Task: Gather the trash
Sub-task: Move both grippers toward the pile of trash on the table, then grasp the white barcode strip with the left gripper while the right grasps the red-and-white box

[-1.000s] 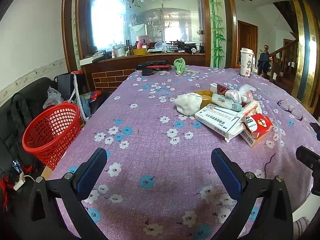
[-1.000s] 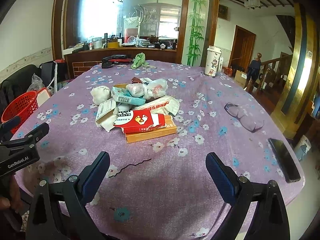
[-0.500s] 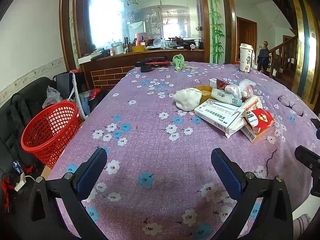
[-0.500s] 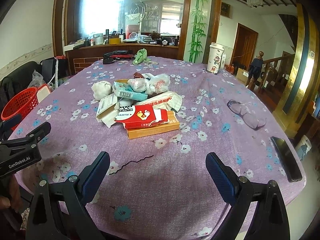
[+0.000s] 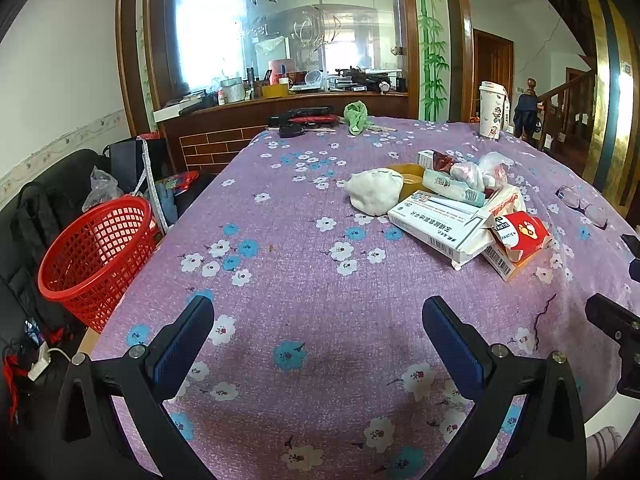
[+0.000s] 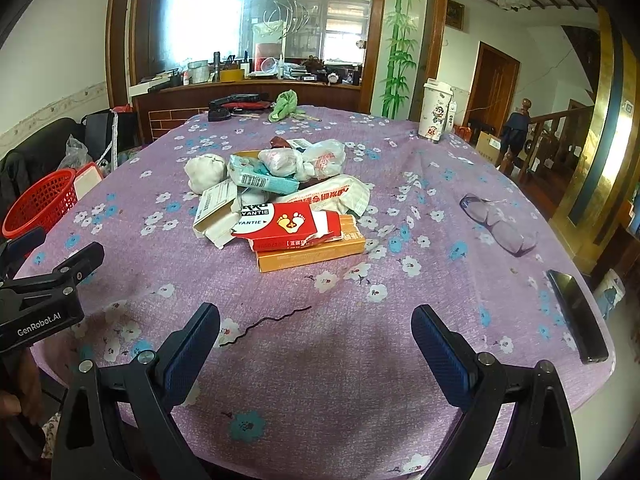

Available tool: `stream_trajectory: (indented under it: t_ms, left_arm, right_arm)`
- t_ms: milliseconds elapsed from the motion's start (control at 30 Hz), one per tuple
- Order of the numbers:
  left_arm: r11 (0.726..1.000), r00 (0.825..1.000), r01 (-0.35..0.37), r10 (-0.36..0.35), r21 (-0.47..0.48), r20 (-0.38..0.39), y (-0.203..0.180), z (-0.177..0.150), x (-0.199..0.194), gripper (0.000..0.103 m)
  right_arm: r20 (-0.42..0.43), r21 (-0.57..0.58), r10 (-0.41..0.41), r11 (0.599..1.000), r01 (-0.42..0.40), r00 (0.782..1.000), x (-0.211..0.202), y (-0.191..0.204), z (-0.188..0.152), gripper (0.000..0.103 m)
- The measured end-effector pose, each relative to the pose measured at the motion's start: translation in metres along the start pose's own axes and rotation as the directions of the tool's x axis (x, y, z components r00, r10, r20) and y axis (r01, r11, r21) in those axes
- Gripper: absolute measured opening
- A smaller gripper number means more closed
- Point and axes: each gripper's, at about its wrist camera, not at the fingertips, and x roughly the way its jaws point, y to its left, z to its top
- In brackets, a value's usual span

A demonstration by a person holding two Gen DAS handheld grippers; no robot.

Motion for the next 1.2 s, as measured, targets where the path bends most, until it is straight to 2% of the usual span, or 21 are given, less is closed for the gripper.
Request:
stream_trajectory:
  t_ms: [300, 400, 467, 567, 633, 700, 767, 867, 933, 1033, 1167, 1200]
  left_arm:
    - [1.0, 0.999, 0.02, -0.02, 0.011, -0.037, -0.005, 0.004, 0.008, 0.103]
    - [0.999, 0.997, 0.048, -0.048, 0.012, -0.059, -0.006, 0.014, 0.012, 0.103]
    - [0.995, 0.991, 0.096, -0.095, 0.007, -0.089, -0.008, 0.024, 0.016, 0.103]
    - [0.978, 0.959, 0.204, -0.208, -0.036, -0.193, -0.014, 0.041, 0.034, 0.103]
    - [0.953, 0.917, 0.283, -0.302, -0.107, -0.26, -0.018, 0.051, 0.05, 0.103]
    - [0.933, 0.879, 0.316, -0.356, -0.172, -0.316, -0.025, 0.06, 0.068, 0.103]
    - [0.915, 0.852, 0.332, -0.395, -0.227, -0.344, -0.032, 0.069, 0.084, 0.101]
    - [0.902, 0.835, 0.319, -0.413, -0.29, -0.364, -0.038, 0.081, 0.104, 0.091]
    - [0.894, 0.823, 0.32, -0.427, -0.315, -0.376, -0.045, 0.087, 0.117, 0.091]
    - [0.901, 0.815, 0.294, -0.411, -0.32, -0.408, -0.057, 0.091, 0.135, 0.09]
    - [0.907, 0.799, 0.292, -0.406, -0.303, -0.445, -0.07, 0.092, 0.155, 0.069]
    - [0.908, 0.799, 0.294, -0.405, -0.298, -0.444, -0.073, 0.092, 0.156, 0.068]
  right_arm:
    - [-0.024, 0.014, 0.028, 1.0, -0.028, 0.999, 0.008, -0.007, 0.002, 0.098]
    - [-0.035, 0.01, 0.06, 0.998, -0.06, 0.998, 0.012, -0.011, 0.007, 0.098]
    - [-0.039, 0.007, 0.082, 0.997, -0.082, 0.996, 0.014, -0.013, 0.011, 0.098]
    - [-0.032, 0.009, 0.089, 0.996, -0.089, 0.996, 0.015, -0.018, 0.018, 0.095]
    - [-0.021, 0.027, 0.088, 0.996, -0.088, 0.996, 0.015, -0.023, 0.021, 0.095]
    - [-0.016, 0.044, 0.087, 0.995, -0.086, 0.996, 0.016, -0.029, 0.021, 0.095]
    - [-0.017, 0.061, 0.083, 0.995, -0.082, 0.996, 0.018, -0.035, 0.02, 0.095]
    - [-0.023, 0.09, 0.084, 0.993, -0.082, 0.996, 0.022, -0.045, 0.018, 0.095]
    - [-0.021, 0.105, 0.085, 0.991, -0.082, 0.996, 0.024, -0.052, 0.017, 0.095]
    - [-0.015, 0.125, 0.084, 0.989, -0.082, 0.996, 0.026, -0.06, 0.018, 0.095]
    - [-0.014, 0.137, 0.098, 0.986, -0.095, 0.995, 0.028, -0.066, 0.019, 0.095]
    - [-0.015, 0.135, 0.102, 0.986, -0.099, 0.995, 0.029, -0.066, 0.019, 0.095]
